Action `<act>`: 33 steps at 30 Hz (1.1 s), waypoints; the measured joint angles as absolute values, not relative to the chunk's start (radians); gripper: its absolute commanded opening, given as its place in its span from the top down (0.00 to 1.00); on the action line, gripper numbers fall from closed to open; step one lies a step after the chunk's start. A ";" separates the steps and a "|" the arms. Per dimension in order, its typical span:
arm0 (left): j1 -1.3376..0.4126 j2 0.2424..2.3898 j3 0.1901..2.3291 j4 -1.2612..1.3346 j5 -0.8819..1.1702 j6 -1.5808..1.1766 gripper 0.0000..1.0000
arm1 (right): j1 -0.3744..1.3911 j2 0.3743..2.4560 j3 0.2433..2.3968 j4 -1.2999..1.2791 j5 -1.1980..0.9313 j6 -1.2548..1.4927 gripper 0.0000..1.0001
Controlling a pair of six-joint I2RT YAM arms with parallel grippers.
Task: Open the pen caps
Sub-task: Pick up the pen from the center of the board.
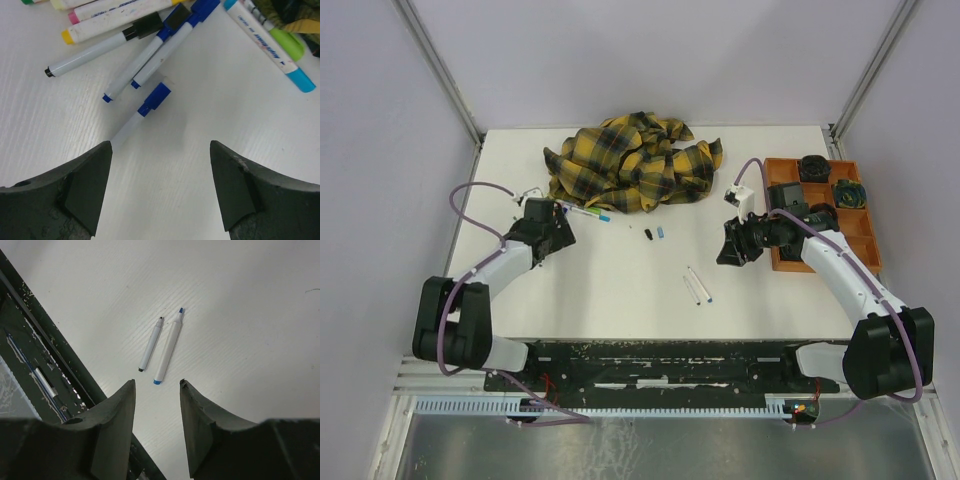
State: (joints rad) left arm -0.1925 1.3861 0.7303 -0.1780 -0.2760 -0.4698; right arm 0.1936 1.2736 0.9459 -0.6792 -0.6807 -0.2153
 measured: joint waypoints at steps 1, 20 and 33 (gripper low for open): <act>-0.175 1.401 0.730 -0.176 -0.257 -0.470 0.14 | 0.193 1.274 0.946 -0.680 -0.681 -0.215 0.51; -0.106 1.508 0.723 -0.163 -0.123 -0.496 0.58 | 0.187 1.273 0.946 -0.694 -0.682 -0.218 0.51; -0.106 1.530 0.725 -0.146 -0.128 -0.507 0.82 | 0.187 1.273 0.946 -0.694 -0.682 -0.219 0.51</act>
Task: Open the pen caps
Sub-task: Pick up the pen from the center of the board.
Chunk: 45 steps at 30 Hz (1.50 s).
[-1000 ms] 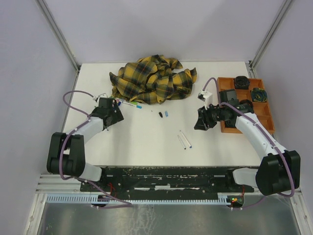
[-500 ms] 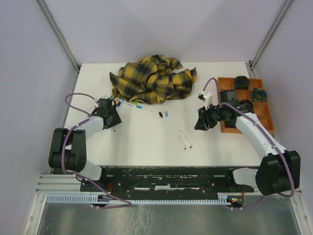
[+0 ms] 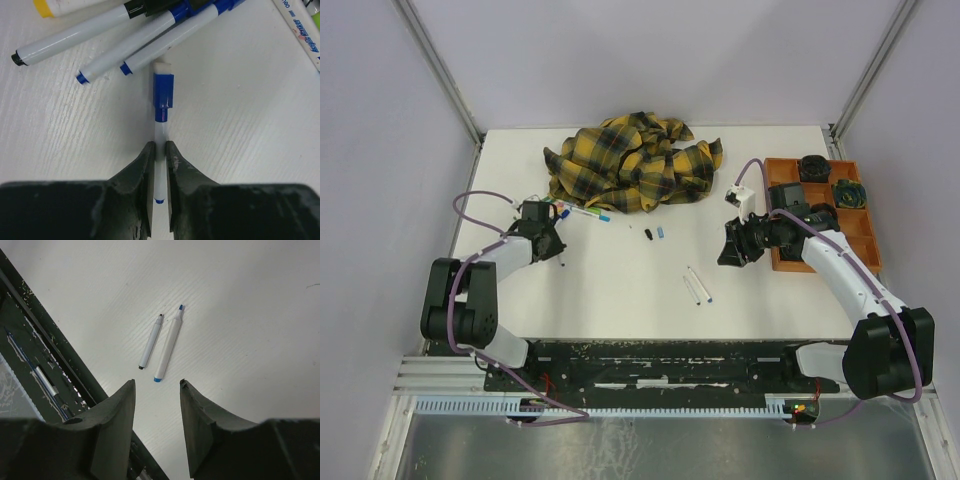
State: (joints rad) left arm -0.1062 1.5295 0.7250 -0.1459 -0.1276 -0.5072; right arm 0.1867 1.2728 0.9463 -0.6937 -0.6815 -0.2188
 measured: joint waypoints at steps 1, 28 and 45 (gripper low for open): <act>-0.106 1.531 0.726 -0.146 -0.128 -0.507 0.82 | 0.186 1.273 0.946 -0.694 -0.682 -0.219 0.51; -0.156 1.527 0.728 -0.150 -0.091 -0.508 0.97 | 0.185 1.266 0.946 -0.695 -0.702 -0.231 0.48; -0.463 1.410 0.622 -0.011 0.370 -0.624 0.97 | 0.188 1.006 0.805 -0.670 -1.061 -0.500 0.20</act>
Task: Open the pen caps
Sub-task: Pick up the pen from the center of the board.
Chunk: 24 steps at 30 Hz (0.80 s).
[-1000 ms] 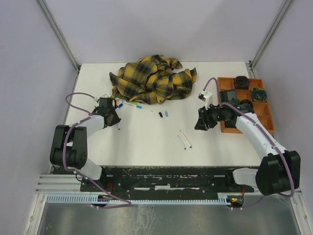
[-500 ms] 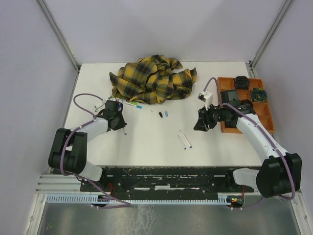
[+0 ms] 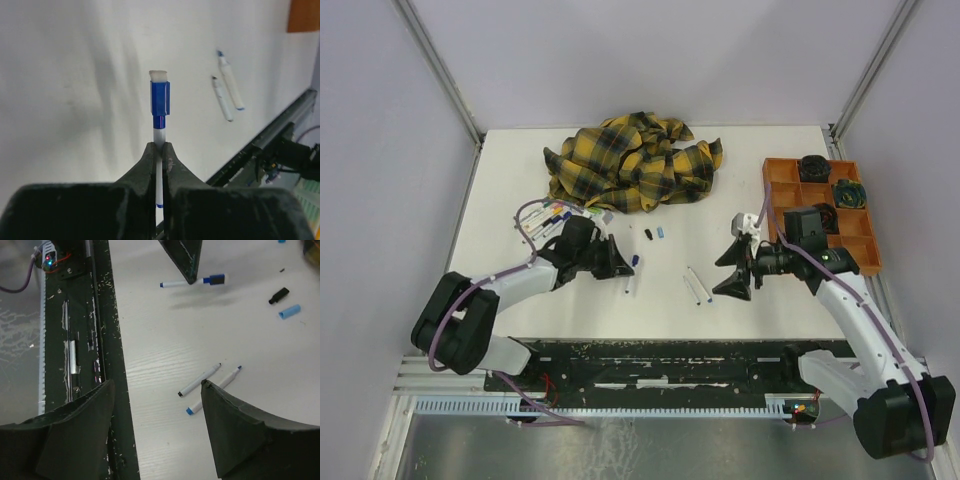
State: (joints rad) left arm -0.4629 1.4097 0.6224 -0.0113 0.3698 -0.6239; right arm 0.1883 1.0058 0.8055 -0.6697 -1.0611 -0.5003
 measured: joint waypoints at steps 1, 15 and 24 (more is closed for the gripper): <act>-0.488 1.410 0.621 0.015 0.406 -0.633 0.97 | 0.191 0.981 0.786 -0.676 -1.084 -0.554 0.20; -0.803 1.562 0.714 0.272 0.731 -0.725 0.97 | 0.284 0.949 0.771 -0.953 -1.088 -1.197 0.19; -0.912 1.684 0.838 0.292 0.818 -0.725 0.97 | 0.330 0.946 0.751 -0.960 -0.968 -1.294 0.21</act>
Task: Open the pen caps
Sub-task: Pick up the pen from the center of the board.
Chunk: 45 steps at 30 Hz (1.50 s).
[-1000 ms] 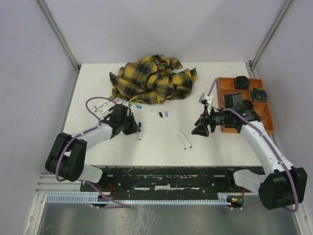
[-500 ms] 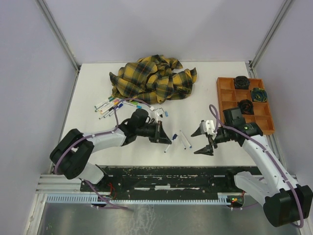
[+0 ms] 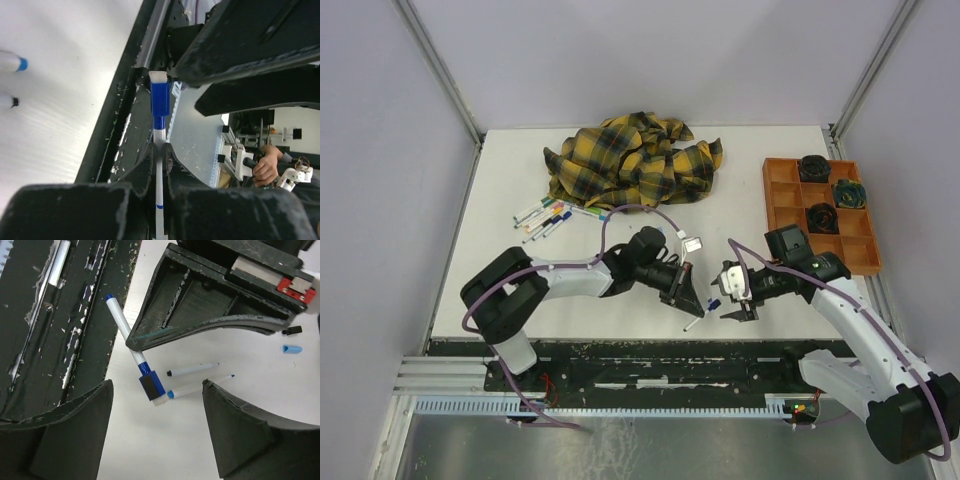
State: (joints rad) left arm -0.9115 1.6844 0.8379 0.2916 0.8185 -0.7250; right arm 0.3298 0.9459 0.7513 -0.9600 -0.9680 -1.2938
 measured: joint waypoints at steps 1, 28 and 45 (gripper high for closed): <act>-0.919 1.693 0.850 0.294 0.826 -0.725 0.97 | 0.339 0.946 0.748 -0.960 -0.956 -1.304 0.21; -0.934 1.716 0.917 0.286 0.926 -0.724 0.97 | 0.437 0.969 0.738 -1.013 -0.810 -1.389 0.80; -0.895 1.697 0.878 0.311 0.899 -0.726 0.44 | 0.437 0.970 0.754 -1.077 -0.862 -1.449 0.89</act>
